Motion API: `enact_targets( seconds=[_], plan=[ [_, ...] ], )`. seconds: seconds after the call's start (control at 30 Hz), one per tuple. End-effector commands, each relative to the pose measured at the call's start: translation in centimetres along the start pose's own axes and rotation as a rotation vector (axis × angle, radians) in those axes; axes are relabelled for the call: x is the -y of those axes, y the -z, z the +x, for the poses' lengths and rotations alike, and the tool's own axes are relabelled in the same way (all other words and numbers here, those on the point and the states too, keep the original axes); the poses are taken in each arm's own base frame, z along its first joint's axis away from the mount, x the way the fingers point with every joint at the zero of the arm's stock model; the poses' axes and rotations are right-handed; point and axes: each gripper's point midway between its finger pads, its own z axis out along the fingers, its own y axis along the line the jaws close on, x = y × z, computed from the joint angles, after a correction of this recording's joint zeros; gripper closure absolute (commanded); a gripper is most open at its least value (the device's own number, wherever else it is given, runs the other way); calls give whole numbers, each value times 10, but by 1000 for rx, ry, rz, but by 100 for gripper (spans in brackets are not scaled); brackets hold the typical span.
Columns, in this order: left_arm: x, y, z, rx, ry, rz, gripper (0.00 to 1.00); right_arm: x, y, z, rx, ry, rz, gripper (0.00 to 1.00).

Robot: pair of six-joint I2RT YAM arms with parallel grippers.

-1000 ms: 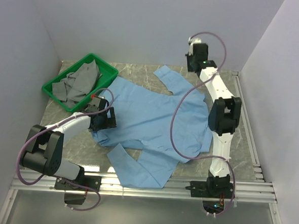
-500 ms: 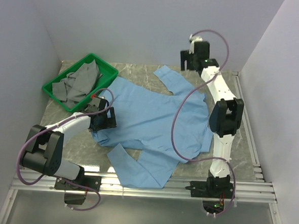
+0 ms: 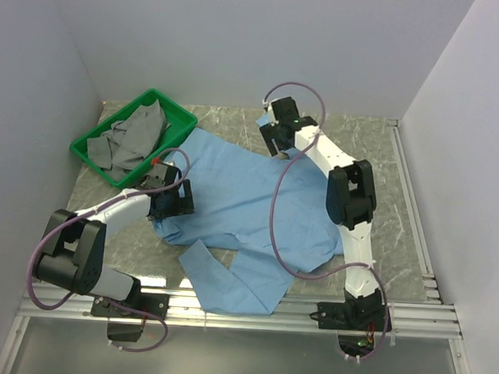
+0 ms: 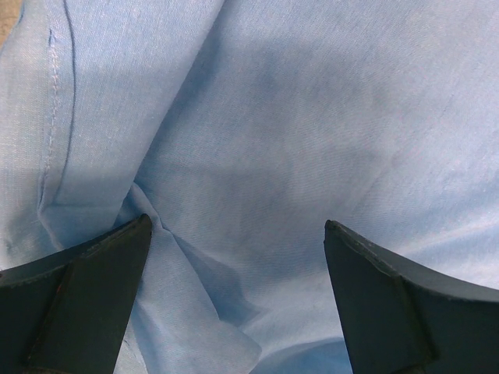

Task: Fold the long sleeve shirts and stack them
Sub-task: Flatten the shirt out

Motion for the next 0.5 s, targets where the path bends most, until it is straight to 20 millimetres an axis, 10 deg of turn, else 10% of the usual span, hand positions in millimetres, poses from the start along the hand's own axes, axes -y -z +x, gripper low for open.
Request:
enact_targets(
  seconds=[0.0, 0.47],
  plan=[
    [7, 6, -6, 29, 1, 36, 1, 17, -8, 14, -67, 110, 137, 15],
    [5, 5, -4, 22, 0, 30, 1, 19, -37, 21, -109, 189, 226, 23]
  ],
)
